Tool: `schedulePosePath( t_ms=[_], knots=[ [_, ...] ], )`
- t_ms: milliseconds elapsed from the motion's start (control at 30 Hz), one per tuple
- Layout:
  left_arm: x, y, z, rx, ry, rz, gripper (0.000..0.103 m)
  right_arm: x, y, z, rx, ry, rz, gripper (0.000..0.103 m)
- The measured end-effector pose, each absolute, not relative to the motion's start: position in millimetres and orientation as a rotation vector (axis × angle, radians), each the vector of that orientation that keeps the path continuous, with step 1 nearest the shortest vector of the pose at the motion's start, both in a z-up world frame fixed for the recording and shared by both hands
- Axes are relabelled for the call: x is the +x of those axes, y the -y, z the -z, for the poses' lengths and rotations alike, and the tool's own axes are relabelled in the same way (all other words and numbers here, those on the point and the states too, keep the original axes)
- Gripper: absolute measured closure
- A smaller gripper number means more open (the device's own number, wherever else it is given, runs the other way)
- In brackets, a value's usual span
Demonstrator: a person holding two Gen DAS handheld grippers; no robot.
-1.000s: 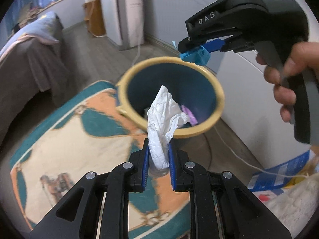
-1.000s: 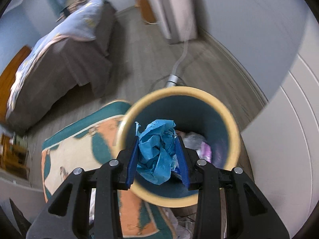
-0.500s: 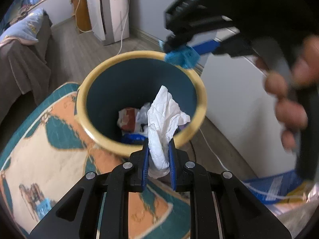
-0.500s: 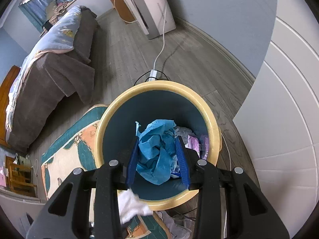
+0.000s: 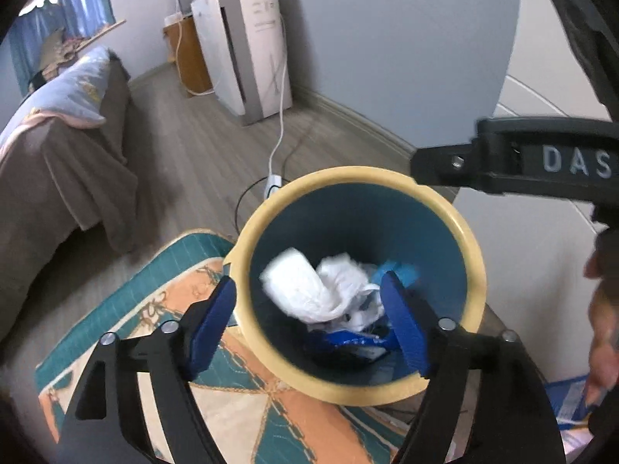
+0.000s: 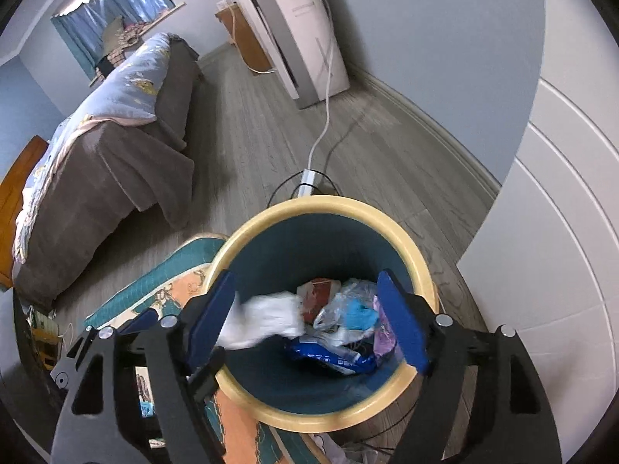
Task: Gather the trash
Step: 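Open both tools above the bin to drop paper and tissue, then move both open tools back over the cushion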
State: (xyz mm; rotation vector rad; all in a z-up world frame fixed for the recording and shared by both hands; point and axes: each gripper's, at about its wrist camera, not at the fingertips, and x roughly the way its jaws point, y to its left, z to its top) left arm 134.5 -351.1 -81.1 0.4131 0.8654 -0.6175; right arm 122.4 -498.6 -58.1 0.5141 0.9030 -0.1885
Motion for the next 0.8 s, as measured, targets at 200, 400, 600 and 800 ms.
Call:
schedulePosePath(
  t_ms=[200,400,600,800],
  knots=[
    [121,334,86,0.432,-0.883,0.600,0.008,126,490,49,0.507,-0.889,0.176,0.006],
    [108,290,67,0.405,-0.881,0.534,0.008,126,465,33,0.421,-0.891,0.172,0.006],
    [93,223,37,0.411,-0.865,0.443,0.007,116,434,24,0.375,-0.912,0.153,0.006],
    [76,155,10,0.388,-0.854,0.369,0.006,103,384,12,0.321,-0.925,0.098,0.006]
  ],
)
